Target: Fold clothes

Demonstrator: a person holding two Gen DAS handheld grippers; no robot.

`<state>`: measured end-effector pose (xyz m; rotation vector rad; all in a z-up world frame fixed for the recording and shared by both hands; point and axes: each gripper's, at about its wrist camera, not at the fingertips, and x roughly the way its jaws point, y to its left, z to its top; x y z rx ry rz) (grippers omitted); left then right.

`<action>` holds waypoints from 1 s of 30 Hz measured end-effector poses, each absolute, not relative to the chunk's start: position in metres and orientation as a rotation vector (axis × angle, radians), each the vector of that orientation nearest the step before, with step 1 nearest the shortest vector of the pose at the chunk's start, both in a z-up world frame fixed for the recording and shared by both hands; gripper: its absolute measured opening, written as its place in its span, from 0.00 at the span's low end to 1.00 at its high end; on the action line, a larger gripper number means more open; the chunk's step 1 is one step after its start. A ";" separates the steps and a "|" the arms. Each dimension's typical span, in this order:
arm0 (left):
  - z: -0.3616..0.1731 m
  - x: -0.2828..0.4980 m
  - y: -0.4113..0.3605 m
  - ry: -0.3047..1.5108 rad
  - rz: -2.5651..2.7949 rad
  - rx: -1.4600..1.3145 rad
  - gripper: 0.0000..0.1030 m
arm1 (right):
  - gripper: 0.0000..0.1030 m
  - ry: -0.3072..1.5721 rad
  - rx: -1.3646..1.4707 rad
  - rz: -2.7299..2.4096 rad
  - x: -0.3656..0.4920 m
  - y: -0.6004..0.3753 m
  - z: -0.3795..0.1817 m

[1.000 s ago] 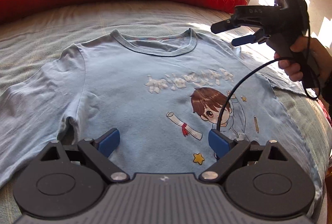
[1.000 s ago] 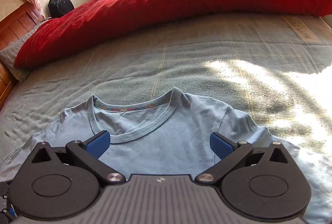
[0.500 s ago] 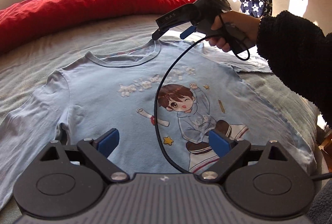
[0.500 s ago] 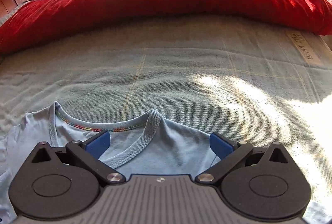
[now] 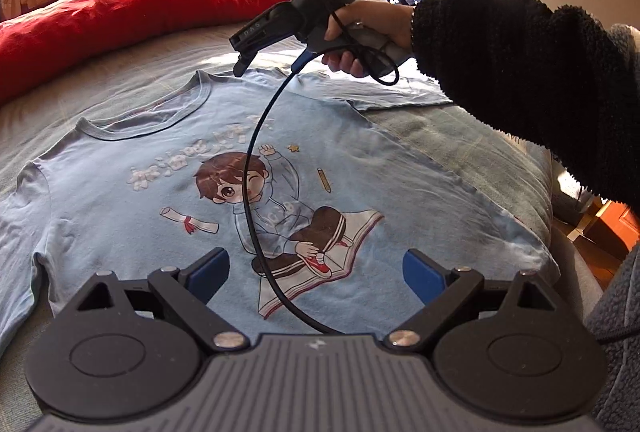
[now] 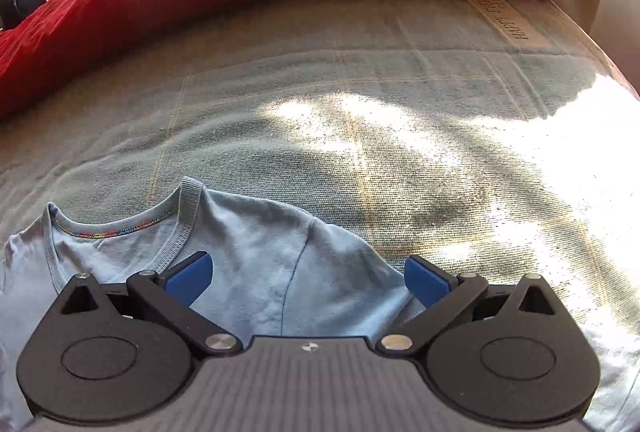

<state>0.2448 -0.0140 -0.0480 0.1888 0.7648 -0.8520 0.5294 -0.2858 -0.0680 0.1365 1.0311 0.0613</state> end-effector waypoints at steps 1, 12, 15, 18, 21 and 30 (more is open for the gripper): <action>-0.047 0.243 -0.014 0.760 -0.856 0.195 0.90 | 1.00 1.028 0.119 0.071 0.525 -0.284 -0.064; -0.041 0.234 -0.015 0.739 -0.904 0.196 0.91 | 1.00 1.110 -0.003 0.230 0.516 -0.255 -0.080; -0.039 0.232 -0.014 0.733 -0.902 0.195 0.91 | 1.00 1.067 -0.019 0.175 0.526 -0.251 -0.076; -0.035 0.229 -0.010 0.716 -0.911 0.182 0.91 | 1.00 1.032 -0.030 0.224 0.523 -0.245 -0.064; -0.030 0.226 -0.008 0.696 -0.930 0.165 0.91 | 1.00 1.047 -0.102 0.286 0.516 -0.231 -0.063; -0.031 0.227 -0.010 0.705 -0.917 0.176 0.91 | 1.00 0.957 -0.124 0.156 0.525 -0.227 -0.067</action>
